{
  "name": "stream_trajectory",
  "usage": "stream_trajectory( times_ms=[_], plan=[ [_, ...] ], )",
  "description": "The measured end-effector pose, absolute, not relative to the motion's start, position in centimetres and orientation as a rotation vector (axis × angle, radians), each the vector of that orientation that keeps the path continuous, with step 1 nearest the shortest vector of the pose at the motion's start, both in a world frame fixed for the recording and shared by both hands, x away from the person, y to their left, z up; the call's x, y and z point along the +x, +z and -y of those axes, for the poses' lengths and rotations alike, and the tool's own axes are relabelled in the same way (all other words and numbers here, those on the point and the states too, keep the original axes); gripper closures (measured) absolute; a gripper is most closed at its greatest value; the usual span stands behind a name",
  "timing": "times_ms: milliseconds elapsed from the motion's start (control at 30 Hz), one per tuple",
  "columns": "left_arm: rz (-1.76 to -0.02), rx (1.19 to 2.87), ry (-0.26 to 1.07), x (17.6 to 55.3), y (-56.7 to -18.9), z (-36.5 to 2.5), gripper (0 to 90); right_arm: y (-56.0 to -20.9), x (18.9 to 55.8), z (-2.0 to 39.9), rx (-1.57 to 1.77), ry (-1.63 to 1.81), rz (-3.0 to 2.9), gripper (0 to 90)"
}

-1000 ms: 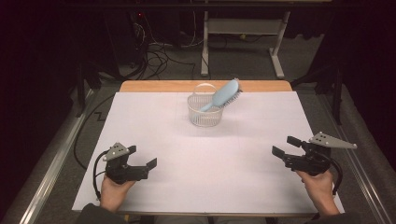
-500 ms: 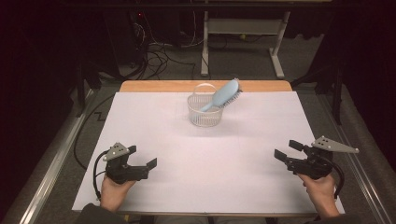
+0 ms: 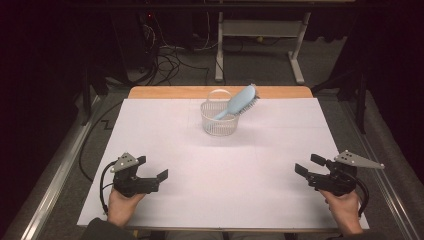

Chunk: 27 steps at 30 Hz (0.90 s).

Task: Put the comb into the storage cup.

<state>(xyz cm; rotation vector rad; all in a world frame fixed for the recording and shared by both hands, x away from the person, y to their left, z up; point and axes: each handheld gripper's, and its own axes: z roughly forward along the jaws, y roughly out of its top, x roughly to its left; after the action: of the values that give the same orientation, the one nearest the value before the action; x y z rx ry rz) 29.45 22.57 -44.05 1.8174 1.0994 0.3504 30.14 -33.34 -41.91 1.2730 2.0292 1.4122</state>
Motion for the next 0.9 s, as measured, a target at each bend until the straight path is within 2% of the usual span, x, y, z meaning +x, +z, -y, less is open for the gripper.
stream_trajectory(
  times_ms=[900],
  plan=[
    [-1.096,1.815,0.352,29.4,-44.0,-22.6,0.0,-44.4,29.4,33.5,1.295,1.378,-2.038,21.0]
  ],
)
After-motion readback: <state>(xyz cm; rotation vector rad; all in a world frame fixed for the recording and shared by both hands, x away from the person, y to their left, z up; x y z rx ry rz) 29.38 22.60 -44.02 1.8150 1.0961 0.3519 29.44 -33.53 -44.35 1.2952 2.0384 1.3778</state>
